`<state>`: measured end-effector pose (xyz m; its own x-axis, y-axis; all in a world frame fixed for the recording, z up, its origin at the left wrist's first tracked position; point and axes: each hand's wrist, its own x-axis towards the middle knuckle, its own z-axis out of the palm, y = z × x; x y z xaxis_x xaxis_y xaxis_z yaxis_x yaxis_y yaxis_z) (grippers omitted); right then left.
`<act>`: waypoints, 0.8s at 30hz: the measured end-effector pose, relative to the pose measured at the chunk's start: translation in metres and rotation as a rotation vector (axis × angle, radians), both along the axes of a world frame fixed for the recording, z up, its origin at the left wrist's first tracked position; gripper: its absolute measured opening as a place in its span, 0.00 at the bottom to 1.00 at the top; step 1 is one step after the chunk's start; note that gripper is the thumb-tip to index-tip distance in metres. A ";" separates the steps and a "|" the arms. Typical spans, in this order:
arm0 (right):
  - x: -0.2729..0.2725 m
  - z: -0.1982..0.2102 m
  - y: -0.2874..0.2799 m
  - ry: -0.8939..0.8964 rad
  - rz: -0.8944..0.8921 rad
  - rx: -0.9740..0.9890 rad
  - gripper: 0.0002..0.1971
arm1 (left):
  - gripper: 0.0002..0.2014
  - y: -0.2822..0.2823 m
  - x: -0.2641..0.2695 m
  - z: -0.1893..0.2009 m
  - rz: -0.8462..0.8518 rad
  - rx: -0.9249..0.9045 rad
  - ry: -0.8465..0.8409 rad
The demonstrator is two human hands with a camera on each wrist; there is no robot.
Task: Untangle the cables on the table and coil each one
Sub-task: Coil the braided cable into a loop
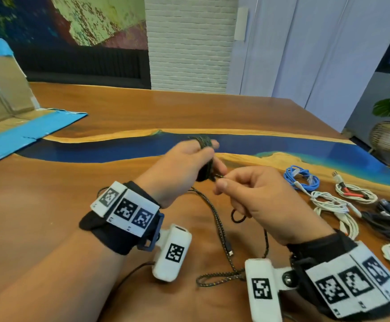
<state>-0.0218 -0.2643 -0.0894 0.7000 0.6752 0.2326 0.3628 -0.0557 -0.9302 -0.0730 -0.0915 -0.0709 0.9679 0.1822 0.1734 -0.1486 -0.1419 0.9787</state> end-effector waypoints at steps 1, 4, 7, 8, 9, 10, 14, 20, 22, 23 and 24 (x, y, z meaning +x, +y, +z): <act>0.002 0.001 -0.005 0.003 -0.007 0.039 0.11 | 0.12 0.000 -0.001 -0.002 -0.089 0.064 0.060; 0.005 0.002 -0.017 0.024 -0.009 0.095 0.14 | 0.21 0.002 -0.005 -0.006 -0.338 0.217 0.154; 0.010 0.003 -0.025 0.029 0.002 0.115 0.13 | 0.16 0.008 -0.008 -0.001 -0.380 0.261 0.161; 0.013 0.003 -0.027 0.041 0.000 0.135 0.13 | 0.15 0.011 -0.007 -0.001 -0.357 0.247 0.143; 0.016 0.002 -0.029 0.064 -0.001 0.151 0.13 | 0.15 0.016 -0.008 0.001 -0.339 0.211 0.119; 0.018 0.000 -0.030 0.095 0.003 0.158 0.14 | 0.15 0.019 -0.007 0.001 -0.327 0.163 0.089; 0.019 -0.002 -0.034 0.232 0.066 0.140 0.17 | 0.16 0.019 -0.001 -0.001 -0.212 -0.031 0.001; 0.015 0.000 -0.035 0.228 0.140 0.025 0.07 | 0.15 0.015 0.003 0.001 -0.048 -0.210 -0.055; 0.015 0.001 -0.035 0.253 0.134 0.007 0.06 | 0.15 0.020 0.005 0.003 -0.006 -0.306 -0.083; 0.015 0.001 -0.035 0.252 0.142 -0.017 0.08 | 0.15 0.024 0.005 0.005 0.013 -0.363 -0.095; 0.014 0.001 -0.036 0.237 0.161 -0.052 0.10 | 0.15 0.027 0.006 0.007 0.034 -0.419 -0.104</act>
